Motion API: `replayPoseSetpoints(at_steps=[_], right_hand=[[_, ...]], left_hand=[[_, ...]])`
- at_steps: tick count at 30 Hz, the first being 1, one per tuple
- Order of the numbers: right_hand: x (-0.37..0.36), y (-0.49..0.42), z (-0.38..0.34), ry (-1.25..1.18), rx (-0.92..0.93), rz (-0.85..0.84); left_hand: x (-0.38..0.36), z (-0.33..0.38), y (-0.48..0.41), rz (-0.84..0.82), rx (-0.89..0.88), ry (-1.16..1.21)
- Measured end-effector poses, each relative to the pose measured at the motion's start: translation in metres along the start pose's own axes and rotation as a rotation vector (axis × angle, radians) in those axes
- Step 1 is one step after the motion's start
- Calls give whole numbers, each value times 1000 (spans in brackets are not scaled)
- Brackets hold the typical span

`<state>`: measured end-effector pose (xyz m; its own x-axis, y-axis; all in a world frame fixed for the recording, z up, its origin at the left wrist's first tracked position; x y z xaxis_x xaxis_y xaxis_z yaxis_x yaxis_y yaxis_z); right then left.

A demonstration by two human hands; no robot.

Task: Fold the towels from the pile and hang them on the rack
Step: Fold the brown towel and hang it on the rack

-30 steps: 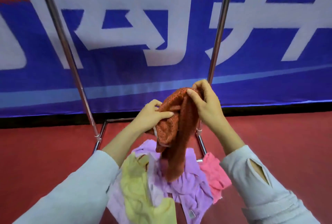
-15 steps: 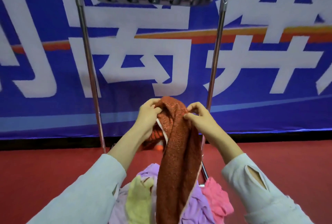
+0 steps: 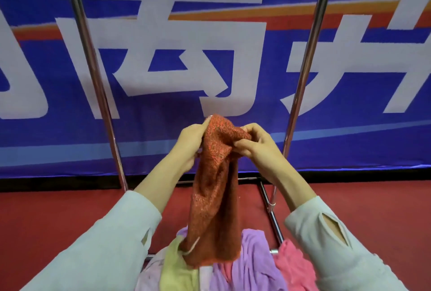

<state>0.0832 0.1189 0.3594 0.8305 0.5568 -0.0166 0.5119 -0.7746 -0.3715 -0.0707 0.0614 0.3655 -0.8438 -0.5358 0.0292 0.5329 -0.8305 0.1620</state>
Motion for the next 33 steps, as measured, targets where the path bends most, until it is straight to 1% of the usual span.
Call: replayPoseSetpoints(at_steps=[1,3,4,5,7,9,10,12,13,15,17,19,20,23,26,29,31,33], right_hand=[[2,-6,10,17,-14,-3],[6,-16,29,26,-61,-18],[7,-20,37,21,-83,-28],[7,-23,43,32,-104,-42],[7,-26,51,67,-156,-76],[10,-29,58,134,-219,-111],[13,-32,62,214,-191,-122],[19,-36,63,376,-36,-169],[19,-35,61,416,35,-201],[20,-35,62,522,92,-237],[23,-32,60,650,87,-177],[29,-28,54,674,62,-56],[30,-26,52,678,47,-24],[30,-16,31,720,42,6],[38,-1,6,572,9,127],[42,18,-21,489,-1,209],[42,28,-41,469,30,249],[39,38,-68,378,114,292]], left_hand=[[2,-3,-13,23,-43,8],[6,-4,-30,46,-150,108],[5,-4,-36,34,-176,134],[4,-5,-41,-12,-194,142],[-6,-6,-45,-147,-234,46],[-14,-6,-44,-221,-246,-111],[-15,-5,-43,-235,-248,-177],[-17,-5,-43,-261,-253,-266],[-18,-4,-40,-279,-259,-295],[-17,-1,-35,-287,-278,-319],[-15,5,-27,-245,-300,-312],[-9,12,-18,-189,-330,-296],[-6,16,-12,-167,-340,-291],[5,26,9,-108,-339,-220],[19,37,33,-38,-345,-144],[29,41,57,-1,-382,-194],[36,44,70,41,-392,-237],[41,49,82,51,-356,-305]])
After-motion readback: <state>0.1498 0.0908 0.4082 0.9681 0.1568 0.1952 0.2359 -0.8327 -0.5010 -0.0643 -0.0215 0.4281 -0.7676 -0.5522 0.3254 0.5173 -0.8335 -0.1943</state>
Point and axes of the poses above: each hand's wrist, its own y-axis away from the middle knuckle, its own x-axis out of the back of the hand, z = x × y, the point moved 3 cm from there along -y, towards the middle knuckle, and after that the axes turned 11 degrees about x, right-handed, at the moved point
